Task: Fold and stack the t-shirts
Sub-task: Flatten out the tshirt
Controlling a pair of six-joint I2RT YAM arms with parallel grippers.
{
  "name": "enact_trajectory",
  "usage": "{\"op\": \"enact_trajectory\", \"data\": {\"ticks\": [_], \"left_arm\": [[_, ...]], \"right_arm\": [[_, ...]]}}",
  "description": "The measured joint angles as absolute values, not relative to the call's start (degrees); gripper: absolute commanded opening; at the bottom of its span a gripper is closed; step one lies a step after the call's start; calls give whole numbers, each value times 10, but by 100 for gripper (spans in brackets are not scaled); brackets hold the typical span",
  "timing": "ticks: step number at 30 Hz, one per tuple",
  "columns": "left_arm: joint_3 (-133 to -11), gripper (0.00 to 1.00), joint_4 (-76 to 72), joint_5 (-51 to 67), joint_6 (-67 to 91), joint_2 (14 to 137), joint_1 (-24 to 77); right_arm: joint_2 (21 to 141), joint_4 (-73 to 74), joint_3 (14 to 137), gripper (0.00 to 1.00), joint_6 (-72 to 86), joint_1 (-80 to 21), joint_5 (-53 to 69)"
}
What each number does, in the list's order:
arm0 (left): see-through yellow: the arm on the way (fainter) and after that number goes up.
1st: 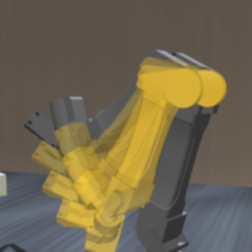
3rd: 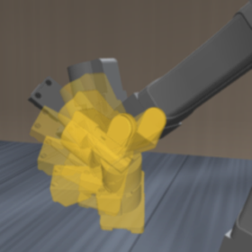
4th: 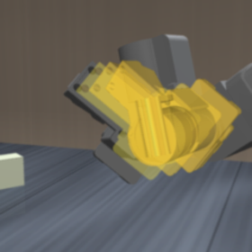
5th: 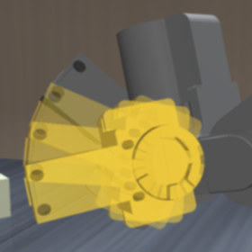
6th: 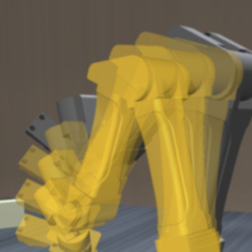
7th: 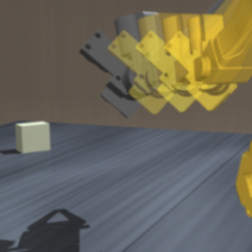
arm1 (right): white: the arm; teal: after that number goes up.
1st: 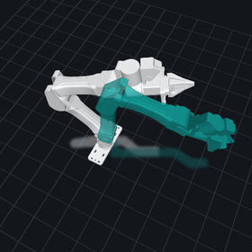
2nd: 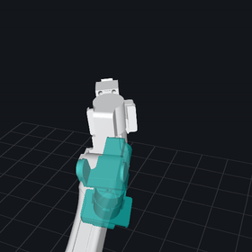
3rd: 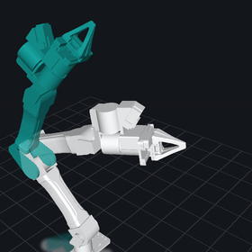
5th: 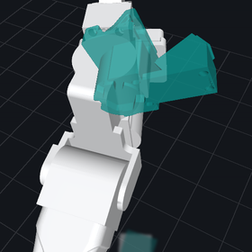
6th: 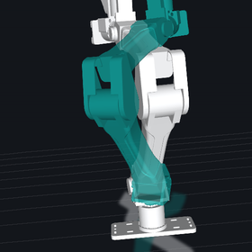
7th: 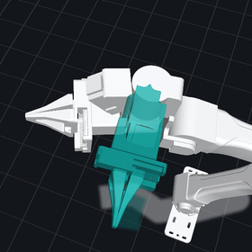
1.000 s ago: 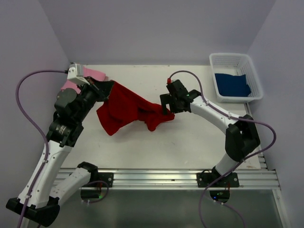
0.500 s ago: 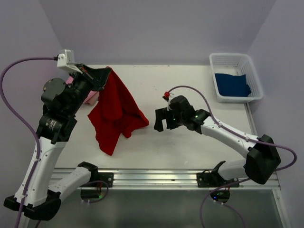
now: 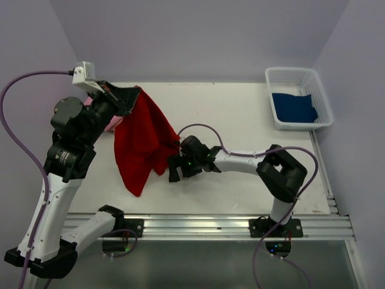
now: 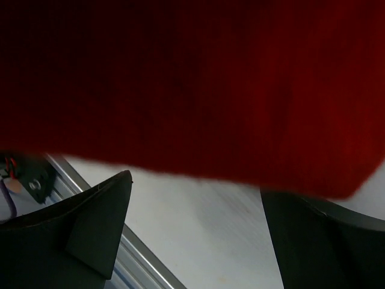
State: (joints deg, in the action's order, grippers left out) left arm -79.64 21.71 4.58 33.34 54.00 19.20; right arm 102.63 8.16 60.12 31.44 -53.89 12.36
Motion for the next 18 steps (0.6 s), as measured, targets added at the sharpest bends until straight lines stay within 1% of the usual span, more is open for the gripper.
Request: {"op": "enact_trajectory", "data": {"ticks": [9,13,15,17,18], "left_arm": [[-796,0,223,42,334,528,192],[-796,0,224,42,334,522,192],[-796,0,224,42,334,518,192],[-794,0,224,42,334,512,192],[-792,0,223,42,334,509,192]], "right_arm": [[1119,32,695,86,337,-539,120],[1155,7,732,80,354,-539,122],[1171,-5,747,75,361,-539,122],[1186,-14,761,67,367,-539,123],[1193,-18,768,61,371,-539,123]]}}
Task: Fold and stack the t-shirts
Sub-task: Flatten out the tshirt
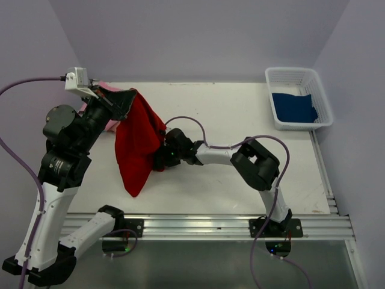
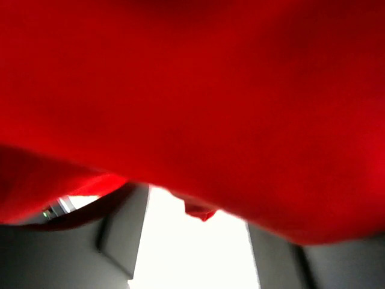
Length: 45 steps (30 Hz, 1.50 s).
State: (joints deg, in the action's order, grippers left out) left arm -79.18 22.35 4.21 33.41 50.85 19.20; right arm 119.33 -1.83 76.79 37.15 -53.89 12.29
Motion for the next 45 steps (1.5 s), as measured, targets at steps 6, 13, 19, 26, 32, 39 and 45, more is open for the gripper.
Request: {"op": "enact_trajectory", "data": {"ticks": [6,13,19,26,32,39,45], "left_arm": [[-779,0,228,37,334,490,192],[-779,0,251,13,333,473,192],[-745,0,257,-20,333,447,192],[-670,0,260,-61,334,428,192],[-574,0,261,-132,344,406,192],[-425,0,207,-187,371,423,192],[-331,0,57,-183,379,549,190]], "right_arm": [[1223,-42,778,0,395,-539,126],[1149,2,717,0,366,-539,78],[938,156,692,0,291,-539,-27],[786,316,747,0,254,-539,-169],[772,432,772,0,261,-537,-300],[776,486,772,0,270,-536,-348],[778,486,756,0,277,-536,-350]]}}
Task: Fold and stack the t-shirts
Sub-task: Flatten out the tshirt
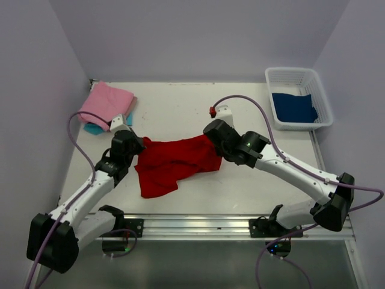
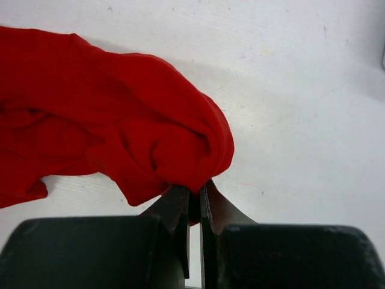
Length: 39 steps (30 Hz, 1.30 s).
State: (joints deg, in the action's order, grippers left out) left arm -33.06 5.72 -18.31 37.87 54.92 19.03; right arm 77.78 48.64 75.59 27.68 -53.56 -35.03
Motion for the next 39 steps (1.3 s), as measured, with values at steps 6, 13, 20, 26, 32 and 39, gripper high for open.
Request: {"op": "enact_trajectory", "data": {"ticks": [6,13,20,26,32,39], "left_arm": [[-315,0,-121,-154,371,701,165],[-354,0,-274,-103,347,841,115],[-419,0,-350,-75,347,929,58],[-463,100,-350,-83,336,965,39],[-411,100,-347,-94,336,904,37],[-358,89,-247,-90,357,788,38]], "right_arm": [[778,486,731,0,288,-536,-349],[776,485,699,0,300,-536,-347],[776,482,674,0,311,-536,-333],[776,477,659,0,315,-536,-325],[776,469,650,0,315,-536,-318],[776,455,642,0,313,-536,-316]]}}
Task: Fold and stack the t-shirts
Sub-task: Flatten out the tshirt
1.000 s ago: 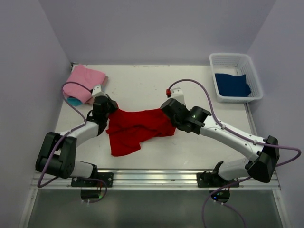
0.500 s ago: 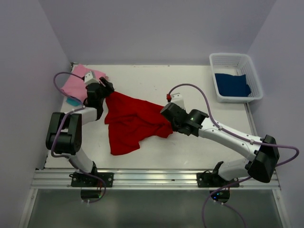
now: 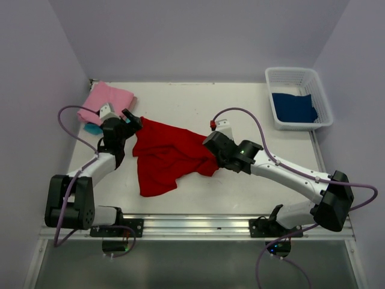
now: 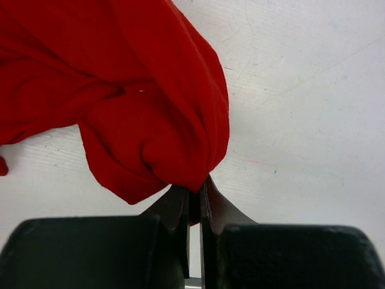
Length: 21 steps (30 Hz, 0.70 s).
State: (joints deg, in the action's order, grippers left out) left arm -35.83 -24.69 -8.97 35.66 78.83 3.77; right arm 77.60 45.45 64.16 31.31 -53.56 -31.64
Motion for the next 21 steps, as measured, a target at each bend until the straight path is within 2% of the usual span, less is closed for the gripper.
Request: {"op": "enact_trajectory", "data": {"ticks": [4,14,21], "left_arm": [[-322,87,-169,-89,375,745,39],[-310,49,-23,-54,377,740,39],[-311,46,27,-44,363,755,39]], "right_arm": [[776,449,642,0,311,-536,-314],[776,445,642,0,310,-536,-313],[776,445,641,0,310,-536,-314]]}}
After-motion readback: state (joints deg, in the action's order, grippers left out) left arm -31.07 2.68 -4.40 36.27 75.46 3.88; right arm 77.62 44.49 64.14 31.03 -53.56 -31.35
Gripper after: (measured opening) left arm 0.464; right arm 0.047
